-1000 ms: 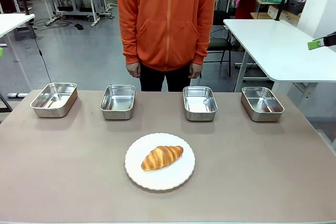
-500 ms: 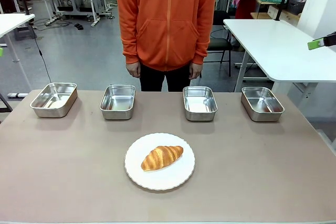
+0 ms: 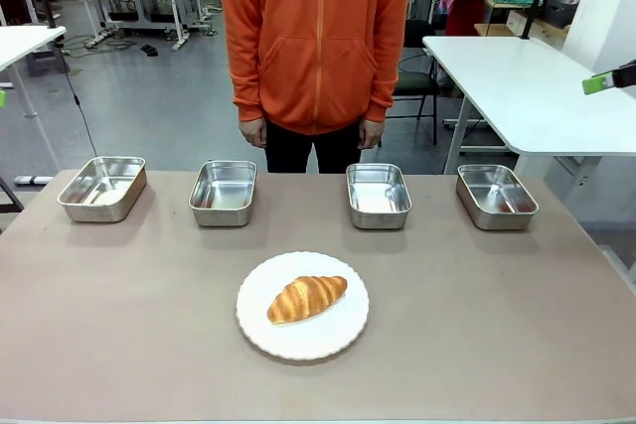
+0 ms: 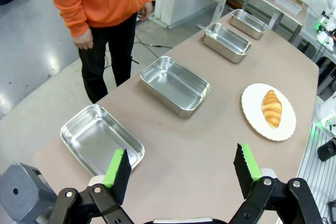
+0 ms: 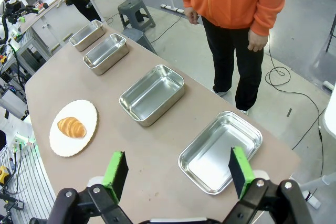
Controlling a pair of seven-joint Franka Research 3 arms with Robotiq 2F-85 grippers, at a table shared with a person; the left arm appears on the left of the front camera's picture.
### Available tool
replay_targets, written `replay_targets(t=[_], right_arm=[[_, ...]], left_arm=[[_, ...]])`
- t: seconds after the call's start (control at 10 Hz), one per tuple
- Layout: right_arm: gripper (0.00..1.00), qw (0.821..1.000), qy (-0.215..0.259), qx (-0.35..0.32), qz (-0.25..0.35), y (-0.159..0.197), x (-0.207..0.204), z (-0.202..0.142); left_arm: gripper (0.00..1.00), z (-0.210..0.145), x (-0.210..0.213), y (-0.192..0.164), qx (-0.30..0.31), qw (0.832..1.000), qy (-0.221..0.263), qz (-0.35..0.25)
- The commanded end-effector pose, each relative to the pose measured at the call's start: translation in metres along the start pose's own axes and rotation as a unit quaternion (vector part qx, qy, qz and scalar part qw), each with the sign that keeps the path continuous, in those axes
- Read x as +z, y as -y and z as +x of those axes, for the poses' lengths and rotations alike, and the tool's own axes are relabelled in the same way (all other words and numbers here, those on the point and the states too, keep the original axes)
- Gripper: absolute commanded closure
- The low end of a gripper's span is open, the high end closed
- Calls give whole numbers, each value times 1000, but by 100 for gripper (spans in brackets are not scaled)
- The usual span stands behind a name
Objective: Place the bread in the container.
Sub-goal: Place the Butter Roll into the Airtight Container indicated by the human.
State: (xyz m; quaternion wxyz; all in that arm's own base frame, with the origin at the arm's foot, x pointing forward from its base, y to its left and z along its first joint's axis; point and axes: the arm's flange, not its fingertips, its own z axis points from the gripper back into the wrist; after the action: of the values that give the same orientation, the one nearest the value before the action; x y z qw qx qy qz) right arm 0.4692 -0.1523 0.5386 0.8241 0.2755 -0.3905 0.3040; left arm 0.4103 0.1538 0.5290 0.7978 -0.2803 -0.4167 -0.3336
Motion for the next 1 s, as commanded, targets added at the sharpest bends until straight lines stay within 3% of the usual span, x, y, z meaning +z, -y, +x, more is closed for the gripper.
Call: replay_targets(t=[0.0, 0.9], right_arm=[[0, 1000, 3, 2, -4, 0, -1, 2], [0, 1000, 3, 2, -4, 0, -1, 2]], left_arm=[[0, 0, 1, 0, -1, 1000, 1, 1], [0, 0, 1, 0, -1, 1000, 1, 1]])
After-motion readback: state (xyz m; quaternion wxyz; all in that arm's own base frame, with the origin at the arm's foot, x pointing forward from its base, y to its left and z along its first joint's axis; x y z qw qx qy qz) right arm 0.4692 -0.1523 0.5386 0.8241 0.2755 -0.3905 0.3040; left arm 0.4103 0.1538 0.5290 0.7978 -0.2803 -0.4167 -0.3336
